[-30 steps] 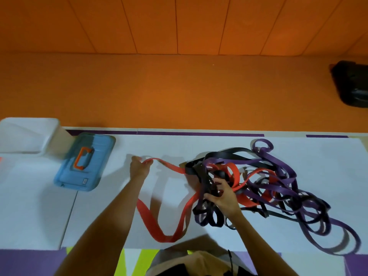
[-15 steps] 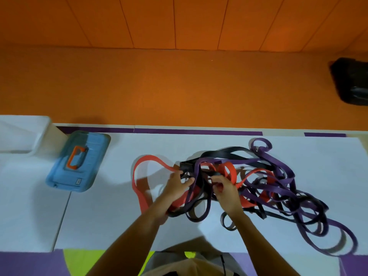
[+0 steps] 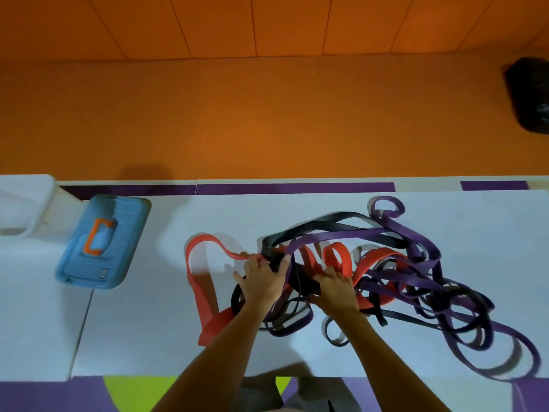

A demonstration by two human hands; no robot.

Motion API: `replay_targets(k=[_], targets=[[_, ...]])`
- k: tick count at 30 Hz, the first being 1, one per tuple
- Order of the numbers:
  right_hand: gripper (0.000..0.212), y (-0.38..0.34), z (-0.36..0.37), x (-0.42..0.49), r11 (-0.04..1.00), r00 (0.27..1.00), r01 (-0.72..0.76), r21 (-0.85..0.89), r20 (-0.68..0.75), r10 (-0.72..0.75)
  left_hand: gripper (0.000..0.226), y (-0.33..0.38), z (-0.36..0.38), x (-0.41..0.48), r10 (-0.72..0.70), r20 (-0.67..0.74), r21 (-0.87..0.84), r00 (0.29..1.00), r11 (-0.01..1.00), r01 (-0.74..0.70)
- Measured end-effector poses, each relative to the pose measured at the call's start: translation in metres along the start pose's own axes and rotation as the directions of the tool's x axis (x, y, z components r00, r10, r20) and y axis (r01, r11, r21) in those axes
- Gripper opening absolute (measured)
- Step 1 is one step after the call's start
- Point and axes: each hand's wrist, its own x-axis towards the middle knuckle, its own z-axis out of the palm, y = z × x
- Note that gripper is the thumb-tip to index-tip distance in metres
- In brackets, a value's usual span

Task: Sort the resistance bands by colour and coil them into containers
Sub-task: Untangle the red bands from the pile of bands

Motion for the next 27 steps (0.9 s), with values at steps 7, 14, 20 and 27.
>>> replay_targets(k=[7, 14, 20, 27], targets=[[0.058, 0.011, 0.014, -0.027, 0.997, 0.995, 0.076, -0.006, -0.067, -0.076, 0.093, 0.025, 0.018, -0.018, -0.097, 0.137, -0.102, 0.986, 0.988, 0.112], [0.061, 0.019, 0.007, -0.041, 0.962, 0.986, 0.144, 0.233, -0.112, -0.120, 0.071, 0.015, 0.003, -0.031, -0.044, 0.103, -0.513, 0.994, 0.853, 0.091], [0.049, 0.040, -0.013, -0.051, 0.806, 0.988, 0.145, 0.574, -0.135, -0.081, 0.029, 0.001, -0.015, -0.046, 0.003, 0.017, -0.637, 1.000, 0.770, 0.009], [0.005, 0.054, -0.032, -0.041, 0.815, 0.841, 0.148, 0.561, -0.505, 0.194, 0.025, -0.012, -0.039, -0.064, 0.051, -0.124, -0.699, 0.991, 0.704, -0.124]])
